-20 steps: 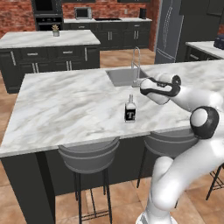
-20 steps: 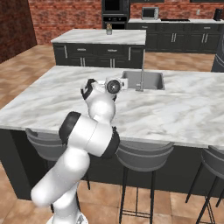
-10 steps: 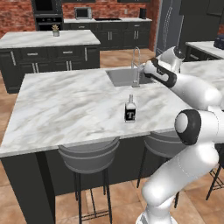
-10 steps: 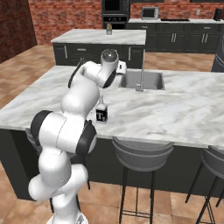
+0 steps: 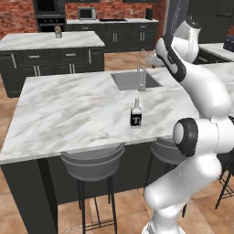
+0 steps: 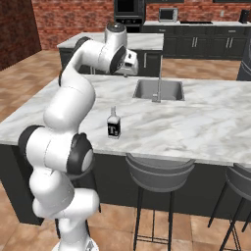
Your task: Get the candle and the liquor from the cabinet and move them to the dining counter.
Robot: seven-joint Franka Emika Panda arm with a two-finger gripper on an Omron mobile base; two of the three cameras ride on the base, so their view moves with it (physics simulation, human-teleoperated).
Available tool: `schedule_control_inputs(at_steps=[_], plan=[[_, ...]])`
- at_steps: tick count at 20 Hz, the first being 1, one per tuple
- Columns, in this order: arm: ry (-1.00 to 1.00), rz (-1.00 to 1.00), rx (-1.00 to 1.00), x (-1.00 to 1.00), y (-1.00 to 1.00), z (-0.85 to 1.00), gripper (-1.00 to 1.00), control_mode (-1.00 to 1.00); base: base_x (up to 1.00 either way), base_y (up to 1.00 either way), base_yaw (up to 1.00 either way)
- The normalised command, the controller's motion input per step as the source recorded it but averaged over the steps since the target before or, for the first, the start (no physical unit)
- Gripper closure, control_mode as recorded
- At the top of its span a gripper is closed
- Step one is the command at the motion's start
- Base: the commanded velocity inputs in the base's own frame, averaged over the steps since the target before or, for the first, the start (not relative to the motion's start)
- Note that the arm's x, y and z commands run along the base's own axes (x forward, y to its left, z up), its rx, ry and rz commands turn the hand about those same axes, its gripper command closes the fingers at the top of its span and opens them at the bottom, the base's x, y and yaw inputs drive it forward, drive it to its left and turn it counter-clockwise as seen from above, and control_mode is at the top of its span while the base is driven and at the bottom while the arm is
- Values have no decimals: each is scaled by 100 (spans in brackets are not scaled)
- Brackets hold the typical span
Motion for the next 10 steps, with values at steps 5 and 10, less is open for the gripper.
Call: schedule_control_inputs(at_steps=[5, 10], plan=[[7, -9, 0, -100, 0, 13, -100, -100, 0, 0, 0], [-1, -5, -2, -96, 0, 6, -100, -100, 0, 0, 0]])
